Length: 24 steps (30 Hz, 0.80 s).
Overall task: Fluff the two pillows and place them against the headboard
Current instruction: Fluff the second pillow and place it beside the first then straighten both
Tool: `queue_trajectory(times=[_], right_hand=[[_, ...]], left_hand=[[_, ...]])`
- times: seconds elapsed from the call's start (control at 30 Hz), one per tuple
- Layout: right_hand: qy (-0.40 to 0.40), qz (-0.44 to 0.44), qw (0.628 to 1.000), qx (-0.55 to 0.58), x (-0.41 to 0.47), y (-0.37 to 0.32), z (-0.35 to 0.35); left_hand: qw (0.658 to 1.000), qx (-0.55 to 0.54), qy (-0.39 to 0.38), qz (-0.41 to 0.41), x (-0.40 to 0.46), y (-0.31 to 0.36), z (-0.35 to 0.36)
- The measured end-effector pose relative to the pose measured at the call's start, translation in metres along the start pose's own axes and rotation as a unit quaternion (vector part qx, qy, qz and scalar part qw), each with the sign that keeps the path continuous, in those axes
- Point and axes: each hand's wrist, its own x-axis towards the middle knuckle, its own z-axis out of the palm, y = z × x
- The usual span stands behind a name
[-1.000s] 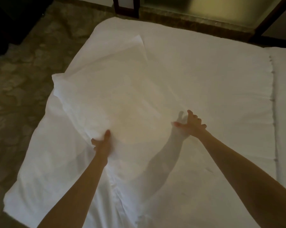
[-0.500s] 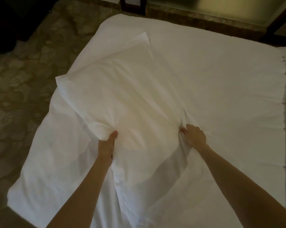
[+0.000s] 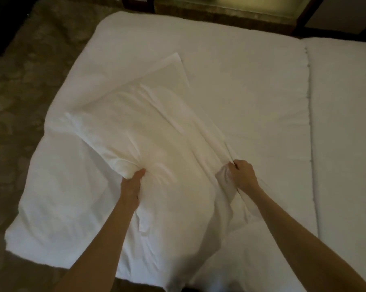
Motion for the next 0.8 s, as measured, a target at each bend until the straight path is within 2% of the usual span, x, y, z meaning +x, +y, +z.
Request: queue_trajectory(times=[0.23,0.43,0.53,0.63,0.7,0.8], right_hand=[[-0.015,0.022,0.998,0.062,-0.07,0.066,0.011],[-0.033,0.019,0.999,-0.011,-0.032,0.066,0.006],[-0.032,0.013,0.999,-0.013,-0.002,0.053,0.002],[-0.031,0.05,0.998,-0.018,0.028,0.027,0.009],[-0.074,0.064,0.995,0.005,0.044,0.013,0.014],[-0.167,0.061,0.979,0.102,0.06,0.002,0.024]], left_hand=[[0.997,0.079,-0.017,-0.007,-0.03,-0.039,-0.018],[0.995,0.094,-0.017,-0.008,-0.025,-0.039,-0.02],[0.996,0.087,-0.031,0.01,-0.018,-0.044,-0.024],[0.994,0.101,-0.024,0.018,-0.009,-0.05,-0.028],[0.993,0.117,-0.011,-0.003,-0.004,-0.052,-0.029],[0.992,0.126,-0.002,0.0,0.003,-0.052,-0.031]])
